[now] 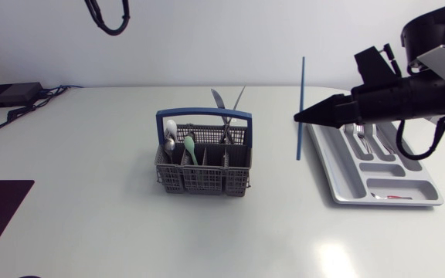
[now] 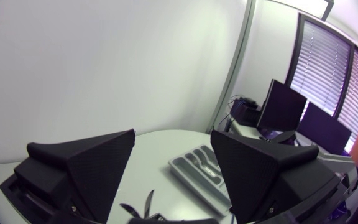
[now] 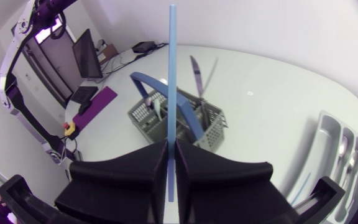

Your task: Unload the cutlery basket into the drawer organizer.

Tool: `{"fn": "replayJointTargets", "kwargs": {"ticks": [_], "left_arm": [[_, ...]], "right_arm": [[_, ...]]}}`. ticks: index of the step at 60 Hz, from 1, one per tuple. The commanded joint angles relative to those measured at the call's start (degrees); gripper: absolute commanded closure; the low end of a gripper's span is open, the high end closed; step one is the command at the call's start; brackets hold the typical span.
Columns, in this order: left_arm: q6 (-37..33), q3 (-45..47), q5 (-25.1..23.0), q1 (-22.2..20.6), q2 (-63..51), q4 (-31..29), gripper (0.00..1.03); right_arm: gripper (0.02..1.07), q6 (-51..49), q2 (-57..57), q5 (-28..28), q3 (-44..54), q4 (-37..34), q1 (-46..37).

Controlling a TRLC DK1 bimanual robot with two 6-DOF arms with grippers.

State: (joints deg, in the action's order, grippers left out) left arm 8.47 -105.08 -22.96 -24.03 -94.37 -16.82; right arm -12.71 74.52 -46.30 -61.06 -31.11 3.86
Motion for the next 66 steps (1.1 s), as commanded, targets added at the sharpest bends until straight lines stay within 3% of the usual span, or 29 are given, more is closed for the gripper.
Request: {"fn": "replayJointTargets", "kwargs": {"ticks": [1,19,31,50,66], "left_arm": [[-6.3,-0.5,1.1,1.0,2.5,-2.5,0.14],[-19.8,7.9,2.7,5.0,7.4,-11.1,0.14],[-33.4,14.3,2.7,7.3,8.8,-18.1,0.14],[-44.2,28.9,2.7,7.9,12.6,-16.2,0.14],[-49.2,36.3,2.7,9.6,15.4,-14.4,0.14]], "right_arm": [[1.01,-4.3,-0.7,1.3,1.6,-1.9,-3.9],[1.01,-10.5,8.3,9.7,0.5,-3.0,-15.6],[1.01,-10.2,17.6,16.9,-1.6,-1.0,-19.0],[1.01,-5.7,28.8,25.7,-4.8,3.6,-18.4],[0.97,-3.6,33.0,28.8,-6.7,3.9,-17.5]]}}
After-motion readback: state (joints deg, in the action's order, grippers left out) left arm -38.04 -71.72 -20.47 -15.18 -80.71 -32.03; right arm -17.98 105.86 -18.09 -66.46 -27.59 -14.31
